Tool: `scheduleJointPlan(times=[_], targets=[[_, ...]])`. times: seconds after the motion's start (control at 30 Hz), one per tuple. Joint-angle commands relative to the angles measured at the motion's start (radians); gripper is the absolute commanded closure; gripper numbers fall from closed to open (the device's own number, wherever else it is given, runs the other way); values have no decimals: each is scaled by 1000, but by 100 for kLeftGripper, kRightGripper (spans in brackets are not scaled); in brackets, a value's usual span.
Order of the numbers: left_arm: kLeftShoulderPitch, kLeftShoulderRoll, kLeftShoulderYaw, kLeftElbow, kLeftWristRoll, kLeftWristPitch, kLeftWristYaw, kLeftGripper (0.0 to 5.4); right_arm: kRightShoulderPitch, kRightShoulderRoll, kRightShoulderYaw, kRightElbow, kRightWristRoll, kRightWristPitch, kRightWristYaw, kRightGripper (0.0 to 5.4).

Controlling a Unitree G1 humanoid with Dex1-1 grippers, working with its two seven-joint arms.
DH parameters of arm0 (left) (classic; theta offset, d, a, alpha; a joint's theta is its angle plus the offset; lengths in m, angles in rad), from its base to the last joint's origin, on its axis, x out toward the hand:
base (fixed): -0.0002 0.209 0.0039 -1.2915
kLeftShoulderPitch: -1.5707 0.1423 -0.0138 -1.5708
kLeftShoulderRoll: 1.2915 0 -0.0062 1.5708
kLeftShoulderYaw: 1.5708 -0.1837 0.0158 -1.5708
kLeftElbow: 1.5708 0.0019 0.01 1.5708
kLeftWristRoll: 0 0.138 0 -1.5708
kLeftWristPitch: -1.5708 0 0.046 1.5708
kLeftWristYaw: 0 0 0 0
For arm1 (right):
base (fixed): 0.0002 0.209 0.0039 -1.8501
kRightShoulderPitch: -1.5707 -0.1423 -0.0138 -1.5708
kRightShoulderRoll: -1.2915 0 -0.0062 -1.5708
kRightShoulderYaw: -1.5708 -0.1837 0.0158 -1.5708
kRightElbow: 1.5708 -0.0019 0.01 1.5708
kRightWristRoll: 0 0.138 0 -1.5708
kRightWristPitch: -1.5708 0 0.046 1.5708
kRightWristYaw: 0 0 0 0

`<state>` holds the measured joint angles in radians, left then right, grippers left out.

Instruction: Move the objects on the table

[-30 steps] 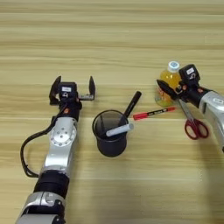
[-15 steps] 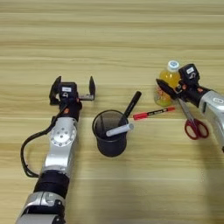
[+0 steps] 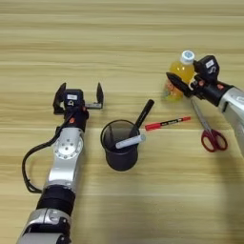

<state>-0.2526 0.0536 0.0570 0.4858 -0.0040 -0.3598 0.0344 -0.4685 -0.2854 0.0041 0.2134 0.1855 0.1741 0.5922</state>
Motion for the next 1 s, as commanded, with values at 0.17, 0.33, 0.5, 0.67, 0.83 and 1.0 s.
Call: scheduleJointPlan(times=[0.17, 0.33, 0.5, 0.67, 0.83, 1.0], targets=[[-23, 42, 14, -51, -2, 5, -33, 0, -52, -37, -11, -108, 49, 63, 46, 177], [-41, 111, -30, -173, 1, 22, -166, 0, -62, -68, -10, -155, 72, 113, 95, 178], [-47, 178, -65, -258, -32, 58, -321, 0, -68, -97, -14, -199, 100, 151, 139, 178], [-36, 208, -89, -386, -133, 135, -472, 0, -70, -123, -19, -259, 134, 185, 182, 178], [-20, 217, -98, -486, -225, 219, -565, 0, -64, -141, -20, -318, 162, 205, 205, 178], [10, 212, -148, -585, -305, 315, -655, 0, -49, -151, -10, -401, 202, 231, 226, 178]])
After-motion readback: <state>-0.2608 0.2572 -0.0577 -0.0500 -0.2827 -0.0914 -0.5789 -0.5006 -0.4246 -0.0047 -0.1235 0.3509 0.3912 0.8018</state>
